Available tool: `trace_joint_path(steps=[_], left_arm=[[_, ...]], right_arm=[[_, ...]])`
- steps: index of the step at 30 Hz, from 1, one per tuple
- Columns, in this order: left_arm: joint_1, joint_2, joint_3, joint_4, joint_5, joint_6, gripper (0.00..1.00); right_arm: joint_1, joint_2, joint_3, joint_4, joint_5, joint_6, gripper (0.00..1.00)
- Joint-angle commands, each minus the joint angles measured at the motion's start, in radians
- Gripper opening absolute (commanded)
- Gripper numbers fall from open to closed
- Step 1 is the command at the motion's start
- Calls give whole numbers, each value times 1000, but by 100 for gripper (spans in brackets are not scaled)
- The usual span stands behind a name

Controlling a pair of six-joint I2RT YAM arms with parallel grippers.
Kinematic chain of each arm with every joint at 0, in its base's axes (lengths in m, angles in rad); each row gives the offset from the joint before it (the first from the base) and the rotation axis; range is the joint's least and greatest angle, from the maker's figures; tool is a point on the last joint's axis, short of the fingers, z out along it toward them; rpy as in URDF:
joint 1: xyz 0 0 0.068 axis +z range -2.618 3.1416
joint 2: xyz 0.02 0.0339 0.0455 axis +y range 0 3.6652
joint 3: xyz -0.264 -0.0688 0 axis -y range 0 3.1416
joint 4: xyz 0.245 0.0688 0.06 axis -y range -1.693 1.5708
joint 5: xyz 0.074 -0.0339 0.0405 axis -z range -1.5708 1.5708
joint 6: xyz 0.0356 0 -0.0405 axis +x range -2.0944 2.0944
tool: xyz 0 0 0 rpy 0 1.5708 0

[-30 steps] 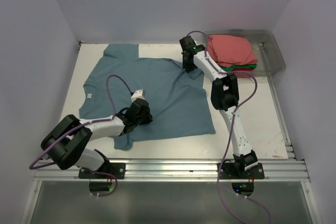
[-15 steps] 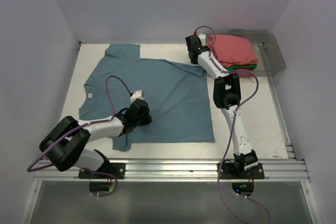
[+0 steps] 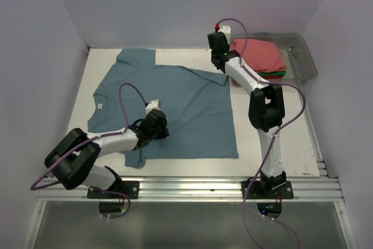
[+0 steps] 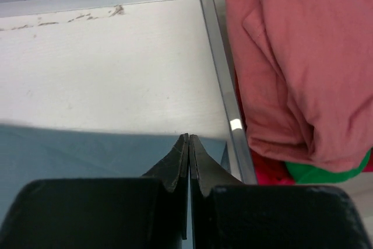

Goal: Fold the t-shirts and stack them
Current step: Flatten out the tshirt

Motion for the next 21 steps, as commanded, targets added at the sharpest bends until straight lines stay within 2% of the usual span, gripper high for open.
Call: trace_joint_path(steps=[1,4,8,14,21], left_arm=[[-11,36,-4,-131,-9,13,0],[-13,37,1,-124,-8,13,0],[-14,28,16,-128,0,10,0],[-28,-38,97,-164,-12,26,0],[-34,-33,208,-200,-4,59,0]], right_arm=[[24,-66,-69,-48,-36,49,0],[24,-49,-87,-152,-103,124,0],[30,-64,-187,-147,-205,182,0],[49,-86,-279,-108,-208,181,0],[49,-16,-230,-134,-198,164,0]])
